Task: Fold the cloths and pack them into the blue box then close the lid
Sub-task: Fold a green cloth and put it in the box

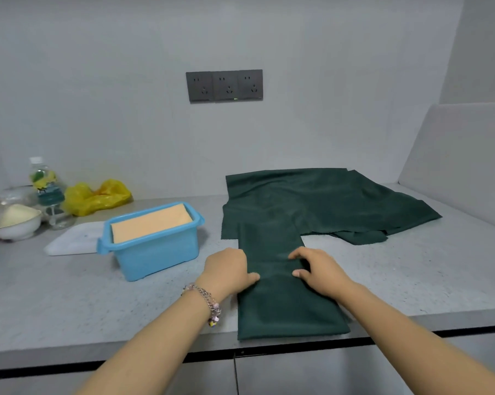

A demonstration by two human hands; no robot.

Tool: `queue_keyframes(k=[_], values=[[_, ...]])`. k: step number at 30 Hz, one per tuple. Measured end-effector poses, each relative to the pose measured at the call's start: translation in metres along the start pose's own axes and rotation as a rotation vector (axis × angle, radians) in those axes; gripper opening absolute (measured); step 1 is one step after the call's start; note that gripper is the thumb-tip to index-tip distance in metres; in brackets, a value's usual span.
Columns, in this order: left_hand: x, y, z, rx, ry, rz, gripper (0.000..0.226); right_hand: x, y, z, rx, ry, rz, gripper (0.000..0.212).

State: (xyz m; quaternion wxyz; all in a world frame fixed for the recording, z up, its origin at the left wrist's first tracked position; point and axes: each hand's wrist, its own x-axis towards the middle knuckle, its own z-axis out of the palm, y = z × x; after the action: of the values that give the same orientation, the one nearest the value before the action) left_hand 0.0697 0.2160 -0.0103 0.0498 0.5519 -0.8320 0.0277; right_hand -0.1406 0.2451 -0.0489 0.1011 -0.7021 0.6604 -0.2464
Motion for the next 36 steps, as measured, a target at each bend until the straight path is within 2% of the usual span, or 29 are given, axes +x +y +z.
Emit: queue_keyframes(k=[2,5,7,10,13,17,19,22,25,28,31,36], values=[[0.002,-0.002,0.006,-0.102,0.12,-0.035,0.035,0.004,-0.001,0.0,0.092,0.015,0.069,0.02],[0.005,-0.003,0.023,-0.285,0.211,-0.06,0.024,0.009,-0.005,0.003,0.074,0.023,0.074,0.001],[0.006,-0.003,0.037,-0.352,0.256,-0.074,0.02,0.008,-0.006,0.007,0.09,0.056,0.082,0.01],[0.011,-0.005,0.05,-0.456,0.31,-0.096,0.016,0.007,-0.003,0.013,0.062,0.144,0.064,0.009],[0.013,-0.008,0.053,-0.515,0.31,-0.091,0.012,0.006,-0.001,0.018,-0.152,0.219,0.045,0.019],[0.015,-0.008,0.054,-0.543,0.248,-0.101,0.014,0.006,0.001,0.016,-0.185,0.122,0.11,0.028],[0.017,-0.008,0.048,-0.609,0.249,-0.139,0.011,0.009,0.0,0.007,-0.122,0.145,0.107,0.027],[0.026,-0.004,0.032,-0.767,0.355,-0.193,0.013,0.02,-0.008,-0.015,0.226,0.313,0.164,0.018],[0.031,0.01,0.024,-0.902,0.243,-0.275,0.021,0.027,-0.022,-0.019,0.501,0.177,0.351,0.018],[0.032,0.018,0.031,-0.866,0.152,-0.361,0.03,0.027,-0.028,-0.007,0.506,0.036,0.465,0.022],[0.032,0.019,0.036,-0.778,0.164,-0.397,0.031,0.029,-0.016,0.002,0.442,0.084,0.51,0.027],[0.043,0.015,0.039,-0.788,0.178,-0.459,0.023,0.039,-0.005,0.004,0.572,0.134,0.6,0.021]])
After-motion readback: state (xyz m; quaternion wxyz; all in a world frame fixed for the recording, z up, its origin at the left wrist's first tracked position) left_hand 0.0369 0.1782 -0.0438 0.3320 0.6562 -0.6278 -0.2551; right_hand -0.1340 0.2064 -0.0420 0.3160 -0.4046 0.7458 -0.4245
